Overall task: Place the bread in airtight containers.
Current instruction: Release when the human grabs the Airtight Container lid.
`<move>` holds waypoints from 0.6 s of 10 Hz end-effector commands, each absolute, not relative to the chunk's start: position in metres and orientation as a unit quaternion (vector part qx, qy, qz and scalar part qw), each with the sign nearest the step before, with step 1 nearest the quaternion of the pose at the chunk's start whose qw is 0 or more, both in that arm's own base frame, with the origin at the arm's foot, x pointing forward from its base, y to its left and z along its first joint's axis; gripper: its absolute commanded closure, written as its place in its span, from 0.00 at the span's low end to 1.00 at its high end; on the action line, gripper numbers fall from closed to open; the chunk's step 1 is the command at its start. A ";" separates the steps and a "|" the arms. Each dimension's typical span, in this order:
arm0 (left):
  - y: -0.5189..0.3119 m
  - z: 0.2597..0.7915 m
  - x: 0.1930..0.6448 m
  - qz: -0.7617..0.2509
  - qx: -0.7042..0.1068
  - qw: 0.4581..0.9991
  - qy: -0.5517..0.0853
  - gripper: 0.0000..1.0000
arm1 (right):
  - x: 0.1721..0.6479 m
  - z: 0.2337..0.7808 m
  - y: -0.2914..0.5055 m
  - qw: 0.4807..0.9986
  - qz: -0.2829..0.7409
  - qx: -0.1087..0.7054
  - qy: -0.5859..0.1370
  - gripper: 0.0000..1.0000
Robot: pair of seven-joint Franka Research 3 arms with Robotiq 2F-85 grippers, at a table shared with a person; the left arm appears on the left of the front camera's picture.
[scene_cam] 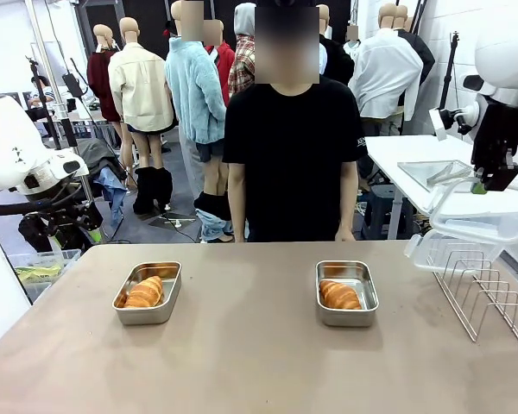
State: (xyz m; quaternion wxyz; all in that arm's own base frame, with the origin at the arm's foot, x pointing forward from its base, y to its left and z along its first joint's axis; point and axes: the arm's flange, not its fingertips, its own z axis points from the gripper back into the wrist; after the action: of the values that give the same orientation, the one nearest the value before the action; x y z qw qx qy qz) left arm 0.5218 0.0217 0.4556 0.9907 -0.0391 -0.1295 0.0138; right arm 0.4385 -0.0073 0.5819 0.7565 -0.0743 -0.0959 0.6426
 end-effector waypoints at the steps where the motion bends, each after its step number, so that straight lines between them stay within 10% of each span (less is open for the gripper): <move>1: 0.022 0.457 0.521 0.014 -0.038 0.991 -0.131 0.12 | 0.438 0.584 -0.007 0.756 0.643 -0.076 -0.098 1.00; 6: 0.022 0.457 0.521 0.014 -0.038 0.991 -0.131 0.12 | 0.480 0.653 0.040 0.849 0.481 0.095 -0.195 1.00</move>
State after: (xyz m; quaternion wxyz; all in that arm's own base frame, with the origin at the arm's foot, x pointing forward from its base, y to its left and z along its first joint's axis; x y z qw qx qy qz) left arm 0.5218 0.0216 0.4557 0.9907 -0.0391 -0.1295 0.0137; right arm 0.4551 0.0294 0.6463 0.8251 0.0589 -0.1833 0.5311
